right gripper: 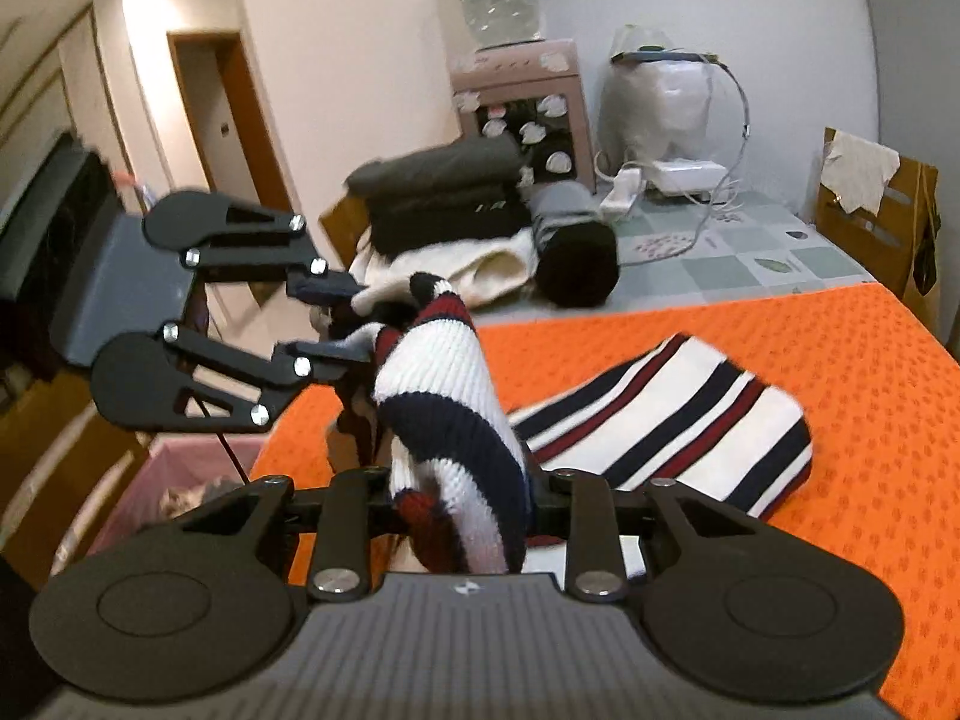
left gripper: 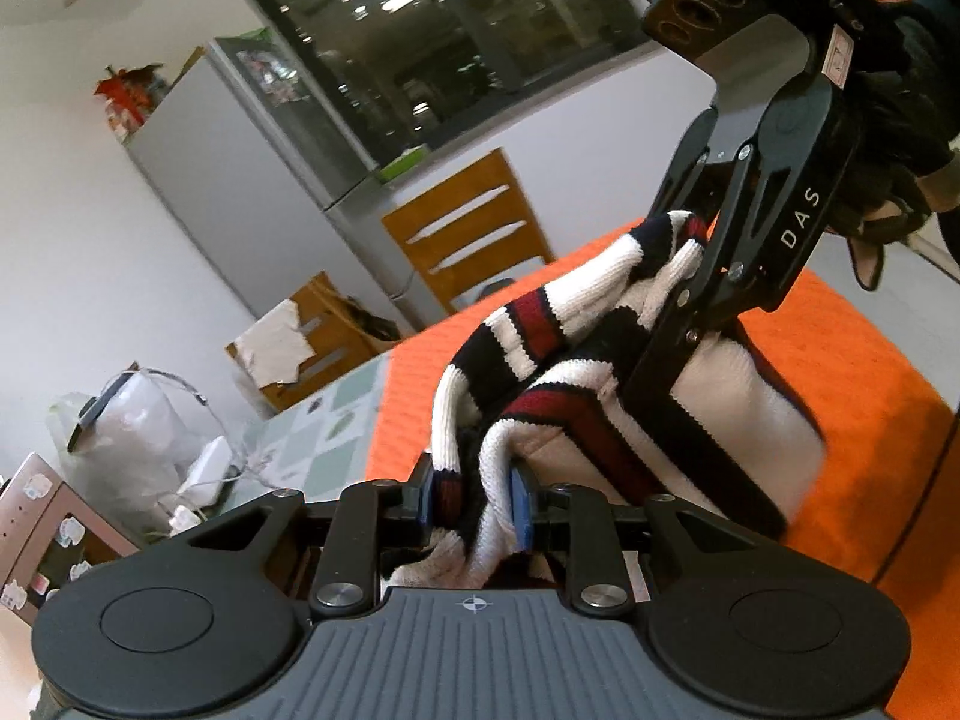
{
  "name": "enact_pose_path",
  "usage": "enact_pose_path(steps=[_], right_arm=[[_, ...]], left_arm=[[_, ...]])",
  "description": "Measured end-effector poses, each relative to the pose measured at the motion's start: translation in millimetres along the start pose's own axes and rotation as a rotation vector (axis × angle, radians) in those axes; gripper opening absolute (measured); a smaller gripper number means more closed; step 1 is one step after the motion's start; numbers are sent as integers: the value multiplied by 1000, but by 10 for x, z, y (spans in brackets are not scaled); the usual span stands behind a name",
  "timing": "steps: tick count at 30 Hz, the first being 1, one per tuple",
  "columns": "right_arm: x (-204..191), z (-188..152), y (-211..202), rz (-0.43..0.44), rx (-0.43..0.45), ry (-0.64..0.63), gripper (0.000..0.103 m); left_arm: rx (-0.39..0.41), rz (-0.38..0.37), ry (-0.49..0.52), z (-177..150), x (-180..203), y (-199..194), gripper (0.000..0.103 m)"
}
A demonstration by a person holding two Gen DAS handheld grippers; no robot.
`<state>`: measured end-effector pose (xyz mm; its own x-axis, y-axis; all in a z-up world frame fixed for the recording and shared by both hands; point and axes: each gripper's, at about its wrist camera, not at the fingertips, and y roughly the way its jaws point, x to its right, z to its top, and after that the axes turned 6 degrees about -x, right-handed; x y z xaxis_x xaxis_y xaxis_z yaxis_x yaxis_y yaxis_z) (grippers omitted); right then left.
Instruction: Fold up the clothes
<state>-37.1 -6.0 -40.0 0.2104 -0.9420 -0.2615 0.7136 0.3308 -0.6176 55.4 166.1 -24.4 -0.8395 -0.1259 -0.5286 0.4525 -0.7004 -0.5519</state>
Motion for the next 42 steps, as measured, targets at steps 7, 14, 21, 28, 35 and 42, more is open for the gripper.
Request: enact_pose_path(steps=[7, 14, 21, 28, 35, 42], right_arm=[[990, 353, 196, 104, 26, 105, 32], [1953, 332, 621, 178, -22, 266, 32], [2473, 67, 1141, 239, -126, 454, 32], [2509, 46, 1233, 241, -156, 489, 33], [2472, 227, 1135, 220, -172, 468, 39], [2472, 472, 980, 146, -191, 238, 54]], left_arm=[[-107, 73, -86, 457, -250, 768, 28], [-243, 79, -163, 630, -272, 1591, 30], [-334, 80, -310, 518, -295, 1925, 39], [-251, 168, -591, 655, -579, 1129, 54], [-271, 215, -794, 675, -294, 446, 56], [-380, 387, -936, 875, 402, 307, 70]])
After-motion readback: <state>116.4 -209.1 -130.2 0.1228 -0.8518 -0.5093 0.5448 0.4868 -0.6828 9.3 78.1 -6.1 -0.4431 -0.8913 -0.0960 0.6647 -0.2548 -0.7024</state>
